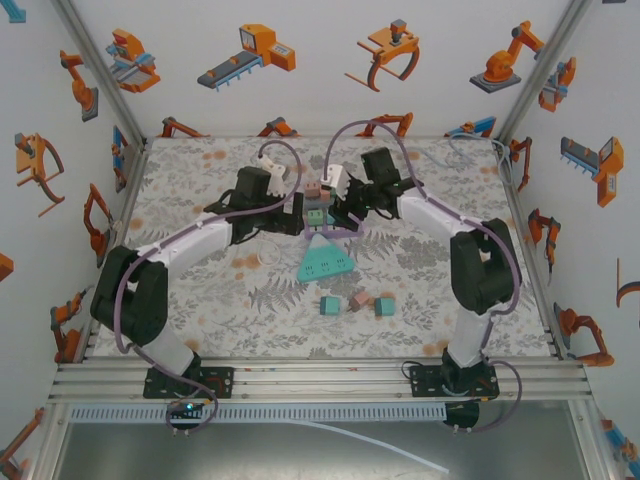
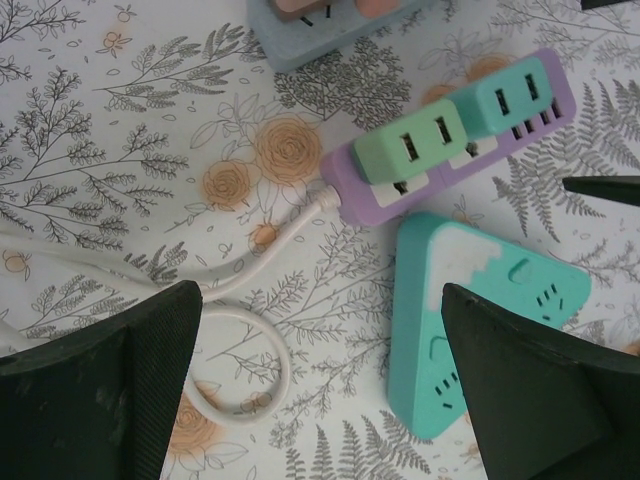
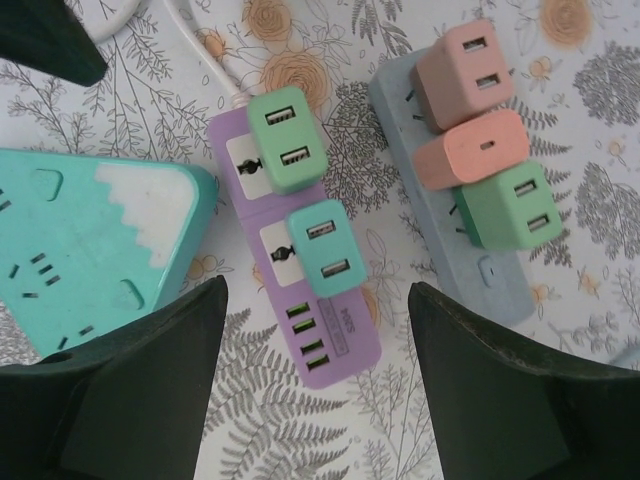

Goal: Pull the plug off the socket

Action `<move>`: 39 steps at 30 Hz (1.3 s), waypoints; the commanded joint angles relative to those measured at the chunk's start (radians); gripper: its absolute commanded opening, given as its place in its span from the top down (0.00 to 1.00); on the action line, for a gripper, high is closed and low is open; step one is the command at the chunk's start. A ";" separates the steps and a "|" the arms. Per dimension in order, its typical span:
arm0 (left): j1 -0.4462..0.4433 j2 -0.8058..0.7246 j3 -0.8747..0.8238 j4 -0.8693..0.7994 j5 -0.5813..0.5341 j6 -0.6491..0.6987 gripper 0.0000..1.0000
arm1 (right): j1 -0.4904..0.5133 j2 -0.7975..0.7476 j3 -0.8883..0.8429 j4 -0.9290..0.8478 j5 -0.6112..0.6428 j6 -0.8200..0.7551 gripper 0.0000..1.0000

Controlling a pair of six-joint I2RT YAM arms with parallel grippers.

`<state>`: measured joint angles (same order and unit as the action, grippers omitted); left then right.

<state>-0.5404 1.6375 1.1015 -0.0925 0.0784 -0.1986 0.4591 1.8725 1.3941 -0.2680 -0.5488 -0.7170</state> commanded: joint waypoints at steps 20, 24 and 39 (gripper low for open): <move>0.000 0.274 0.134 0.055 -0.005 0.022 0.10 | -0.008 0.161 0.128 -0.152 -0.107 -0.213 0.50; -0.007 0.299 0.149 0.020 -0.047 0.039 0.13 | -0.008 0.168 0.140 -0.153 -0.118 -0.211 0.50; -0.029 0.337 0.138 -0.052 -0.093 0.085 0.16 | -0.004 0.200 0.179 -0.161 -0.153 -0.199 0.68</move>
<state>-0.5556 1.9266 1.2530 -0.0639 0.0341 -0.1699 0.4507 2.0525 1.5349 -0.3981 -0.6479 -0.9180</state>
